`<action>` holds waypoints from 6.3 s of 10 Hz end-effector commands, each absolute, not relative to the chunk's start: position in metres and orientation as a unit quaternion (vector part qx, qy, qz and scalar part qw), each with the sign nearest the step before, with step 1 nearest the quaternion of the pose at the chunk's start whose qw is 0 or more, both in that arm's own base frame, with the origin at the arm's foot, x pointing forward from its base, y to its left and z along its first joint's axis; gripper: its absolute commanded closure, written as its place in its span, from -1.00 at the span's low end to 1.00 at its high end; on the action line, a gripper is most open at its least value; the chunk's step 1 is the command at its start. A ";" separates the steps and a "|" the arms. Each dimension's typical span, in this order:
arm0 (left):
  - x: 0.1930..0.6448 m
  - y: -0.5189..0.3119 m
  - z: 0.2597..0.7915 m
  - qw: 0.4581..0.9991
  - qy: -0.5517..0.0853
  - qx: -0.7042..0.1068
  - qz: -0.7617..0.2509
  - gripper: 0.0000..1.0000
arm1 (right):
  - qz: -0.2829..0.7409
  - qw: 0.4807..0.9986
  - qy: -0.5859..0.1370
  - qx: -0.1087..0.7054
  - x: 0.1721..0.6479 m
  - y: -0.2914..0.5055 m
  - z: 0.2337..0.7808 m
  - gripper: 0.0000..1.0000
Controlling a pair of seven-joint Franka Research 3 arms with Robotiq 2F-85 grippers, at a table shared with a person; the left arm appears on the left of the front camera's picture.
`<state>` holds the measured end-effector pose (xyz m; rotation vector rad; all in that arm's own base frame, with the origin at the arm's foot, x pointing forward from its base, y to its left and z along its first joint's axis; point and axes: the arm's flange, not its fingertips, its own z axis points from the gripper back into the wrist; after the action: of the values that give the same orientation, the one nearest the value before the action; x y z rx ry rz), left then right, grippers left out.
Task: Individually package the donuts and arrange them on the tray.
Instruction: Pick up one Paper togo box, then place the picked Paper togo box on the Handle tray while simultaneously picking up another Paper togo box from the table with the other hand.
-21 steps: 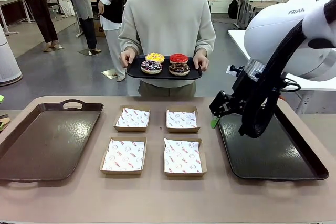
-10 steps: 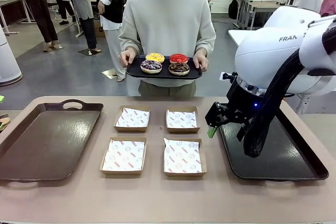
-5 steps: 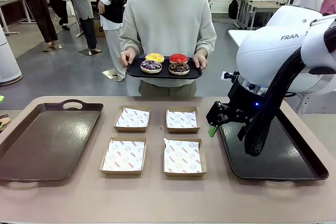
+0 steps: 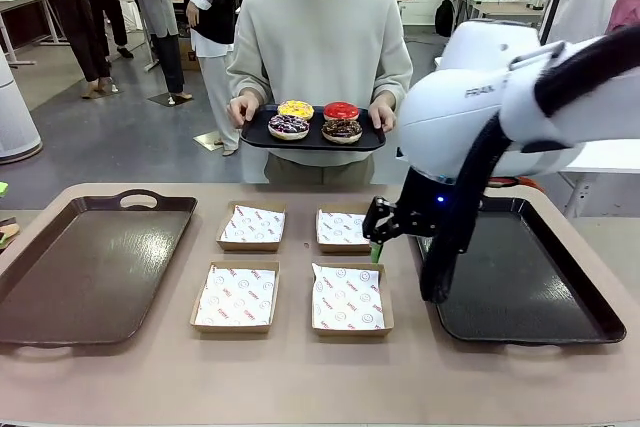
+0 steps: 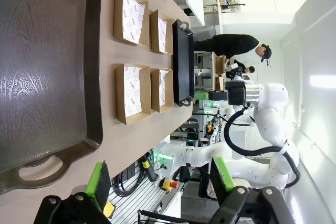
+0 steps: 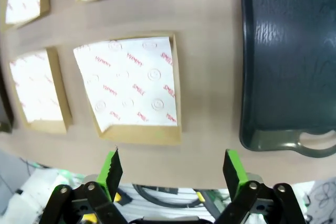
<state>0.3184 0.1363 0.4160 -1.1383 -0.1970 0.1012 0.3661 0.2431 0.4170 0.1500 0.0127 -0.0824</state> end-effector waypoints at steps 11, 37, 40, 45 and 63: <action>0.318 0.137 0.417 0.832 -0.099 -0.544 0.050 -1.00 | -0.017 1.000 -0.009 0.025 0.400 0.275 0.319 0.19; 0.318 0.137 0.417 0.832 -0.099 -0.544 0.050 -1.00 | 0.000 1.000 0.002 0.009 0.585 0.249 0.599 1.00; 0.318 0.137 0.417 0.832 -0.099 -0.544 0.050 -1.00 | -0.034 0.999 -0.013 0.018 0.583 0.240 0.579 1.00; 0.318 0.137 0.417 0.832 -0.099 -0.544 0.050 -1.00 | -0.034 0.999 -0.013 0.018 0.583 0.240 0.579 1.00; 0.318 0.137 0.417 0.832 -0.099 -0.544 0.050 -1.00 | -0.034 0.999 -0.013 0.018 0.583 0.240 0.579 1.00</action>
<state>0.3185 0.1367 0.4156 -1.1388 -0.1964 0.1027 0.5870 0.2425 0.5802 0.0259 -0.0161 -0.0559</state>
